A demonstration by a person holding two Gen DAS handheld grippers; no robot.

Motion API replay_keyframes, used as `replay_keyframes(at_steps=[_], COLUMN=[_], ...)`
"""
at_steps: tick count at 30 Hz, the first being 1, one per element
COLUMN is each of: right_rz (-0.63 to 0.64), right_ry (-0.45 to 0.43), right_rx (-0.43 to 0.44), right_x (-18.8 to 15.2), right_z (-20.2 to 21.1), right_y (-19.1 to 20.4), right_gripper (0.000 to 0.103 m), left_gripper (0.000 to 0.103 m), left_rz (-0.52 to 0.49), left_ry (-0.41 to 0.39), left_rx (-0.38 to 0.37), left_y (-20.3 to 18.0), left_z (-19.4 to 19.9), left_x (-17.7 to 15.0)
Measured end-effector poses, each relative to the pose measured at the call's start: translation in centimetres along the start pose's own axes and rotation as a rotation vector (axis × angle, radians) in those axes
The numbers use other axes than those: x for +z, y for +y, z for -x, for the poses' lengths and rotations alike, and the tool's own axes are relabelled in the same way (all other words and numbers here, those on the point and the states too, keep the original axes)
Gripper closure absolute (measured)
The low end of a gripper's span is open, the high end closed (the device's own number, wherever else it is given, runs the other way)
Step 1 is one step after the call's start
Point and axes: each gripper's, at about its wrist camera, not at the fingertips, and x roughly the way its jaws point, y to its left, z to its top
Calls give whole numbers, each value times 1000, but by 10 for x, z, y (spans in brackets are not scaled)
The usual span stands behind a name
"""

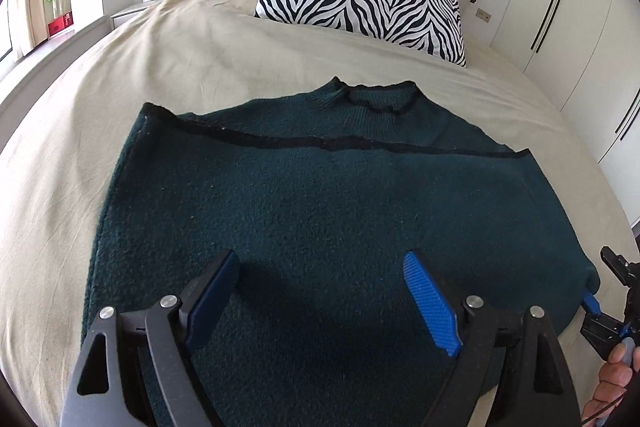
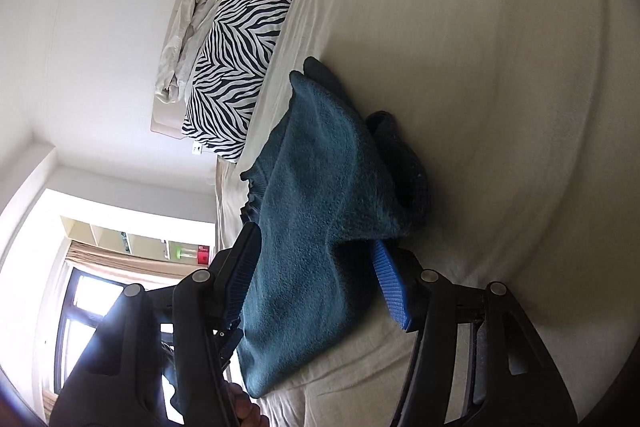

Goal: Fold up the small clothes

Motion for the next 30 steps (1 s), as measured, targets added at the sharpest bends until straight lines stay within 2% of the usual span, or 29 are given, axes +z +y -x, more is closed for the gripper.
replay_keyframes(at_steps=[4, 7, 9, 13, 18, 20, 23, 25, 27, 28, 29, 30], right_rz=[-53, -115, -102, -94, -127, -107, -9, 71, 69, 44, 26, 21], right_ry=[-20, -13, -32, -27, -104, -108, -58, -45, -49, -51, -53, -56], right_rx=[-26, -116, -175, -150, -91, -107, -69, -106, -138, -162, -189, -202], right_x=[12, 8, 0, -2, 23, 29, 28, 22, 21, 23, 26, 28], right_z=[-8, 3, 11, 1, -18, -27, -42, -49, -56, -59, -61, -63], right_y=[-5, -8, -8, -5, -11, -6, 16, 31, 28, 21, 15, 13], right_gripper=[50, 50, 49, 49, 48, 48, 56, 57, 58, 64, 78, 83], left_gripper=[16, 12, 9, 9, 8, 8, 6, 6, 6, 6, 6, 6], left_rz=[9, -16, -45, -30, -33, -26, -31, -33, -32, -34, -35, -36], left_ry=[8, 7, 6, 13, 24, 26, 23, 23, 24, 24, 23, 22], left_rx=[28, 32, 51, 36, 34, 31, 39, 38, 32, 30, 28, 26], left_y=[3, 2, -4, -1, -1, -1, -2, -2, -1, -1, -1, -1], left_z=[-14, -21, -23, -24, -25, -27, -28, -28, -27, -27, -27, -27], left_x=[-2, -6, -9, -7, -6, -5, -6, -6, -6, -6, -6, -6])
